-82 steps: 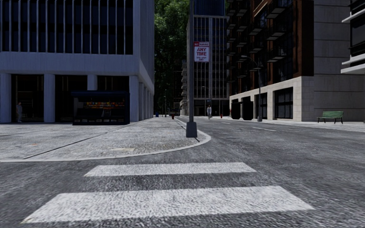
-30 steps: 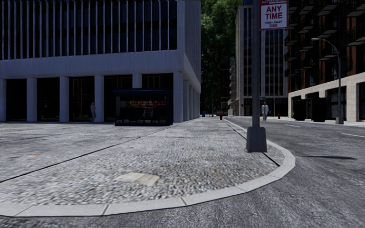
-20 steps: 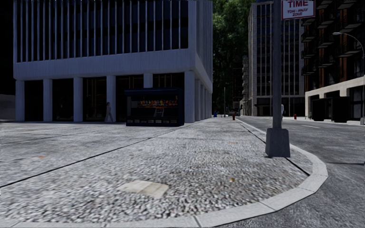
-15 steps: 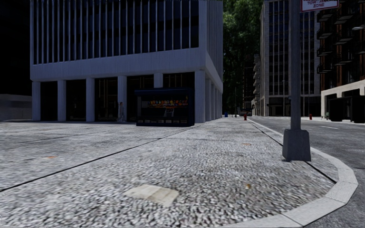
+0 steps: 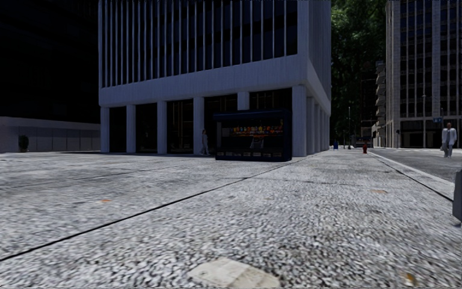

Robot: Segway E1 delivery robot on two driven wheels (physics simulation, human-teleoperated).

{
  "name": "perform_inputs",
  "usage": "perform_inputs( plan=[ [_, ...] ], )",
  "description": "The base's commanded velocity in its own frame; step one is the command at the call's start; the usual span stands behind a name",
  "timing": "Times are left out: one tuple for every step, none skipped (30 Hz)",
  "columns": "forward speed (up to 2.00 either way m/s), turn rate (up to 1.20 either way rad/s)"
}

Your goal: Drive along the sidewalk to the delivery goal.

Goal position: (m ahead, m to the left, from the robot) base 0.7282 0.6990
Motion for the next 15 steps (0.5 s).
perform_inputs(
  plan=[
    [0.93,0.49],
    [0.93,0.49],
    [0.93,0.49],
    [0.93,0.49],
    [0.93,0.49],
    [0.93,0.49],
    [0.93,0.47],
    [0.93,0.45],
    [0.93,0.45],
    [0.93,0.44],
    [0.93,0.44],
    [0.93,0.44],
    [0.93,0.43],
    [0.93,0.40],
    [0.93,0.40]
  ],
)
